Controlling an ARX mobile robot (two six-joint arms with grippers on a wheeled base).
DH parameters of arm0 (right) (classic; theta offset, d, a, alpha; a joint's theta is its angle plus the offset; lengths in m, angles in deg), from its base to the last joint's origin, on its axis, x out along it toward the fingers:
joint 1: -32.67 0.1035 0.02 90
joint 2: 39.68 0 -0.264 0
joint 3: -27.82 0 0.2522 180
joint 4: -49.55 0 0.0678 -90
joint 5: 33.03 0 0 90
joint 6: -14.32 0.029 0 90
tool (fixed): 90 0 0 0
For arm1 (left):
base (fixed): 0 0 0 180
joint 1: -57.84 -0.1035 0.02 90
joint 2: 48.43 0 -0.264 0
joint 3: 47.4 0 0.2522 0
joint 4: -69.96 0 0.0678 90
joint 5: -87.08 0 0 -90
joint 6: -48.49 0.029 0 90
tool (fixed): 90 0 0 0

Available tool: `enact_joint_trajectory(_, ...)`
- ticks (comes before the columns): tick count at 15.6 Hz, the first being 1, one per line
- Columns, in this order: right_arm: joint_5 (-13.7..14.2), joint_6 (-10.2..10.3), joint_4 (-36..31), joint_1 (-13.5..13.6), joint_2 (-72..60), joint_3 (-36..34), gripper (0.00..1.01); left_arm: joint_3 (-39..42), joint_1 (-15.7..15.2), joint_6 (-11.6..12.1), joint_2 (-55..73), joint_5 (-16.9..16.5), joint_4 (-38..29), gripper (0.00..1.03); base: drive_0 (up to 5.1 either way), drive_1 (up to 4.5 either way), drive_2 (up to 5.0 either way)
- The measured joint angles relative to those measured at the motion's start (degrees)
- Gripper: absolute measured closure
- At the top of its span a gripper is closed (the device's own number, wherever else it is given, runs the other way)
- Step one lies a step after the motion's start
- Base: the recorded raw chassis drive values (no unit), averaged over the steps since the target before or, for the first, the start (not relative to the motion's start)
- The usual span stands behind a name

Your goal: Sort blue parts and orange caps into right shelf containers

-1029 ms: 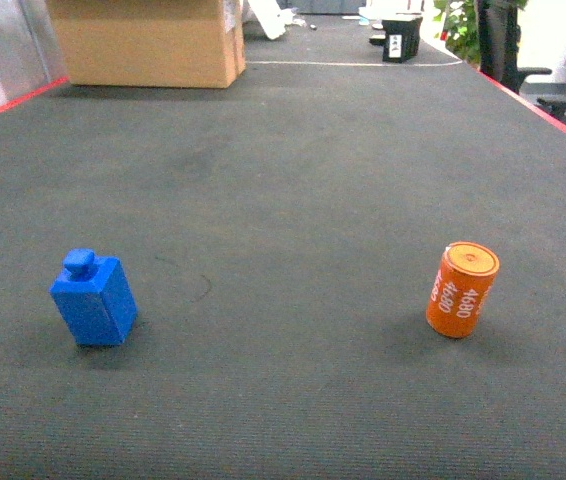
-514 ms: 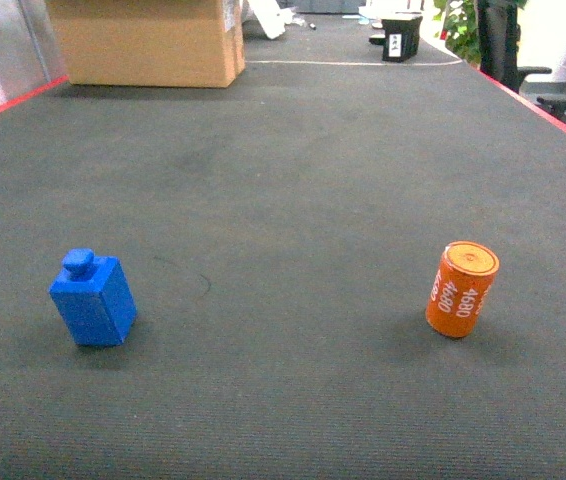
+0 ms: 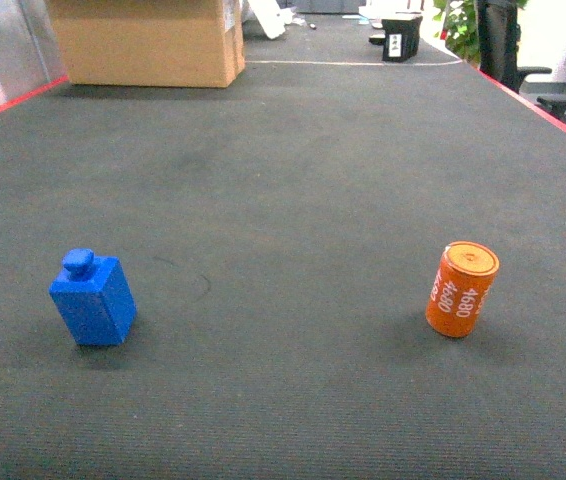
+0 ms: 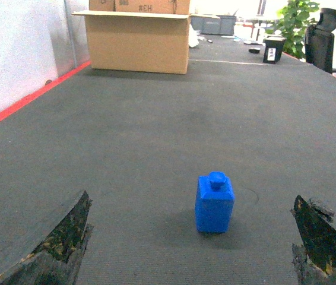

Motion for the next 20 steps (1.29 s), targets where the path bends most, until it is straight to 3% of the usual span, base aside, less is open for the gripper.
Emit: enact_joint_trajectory(20,0.00,0.00,0.00,0.00,0.00,0.00,0.03,0.00,0.00,0.00,0.00,0.00,0.00,0.05,0.0,0.00,0.0)
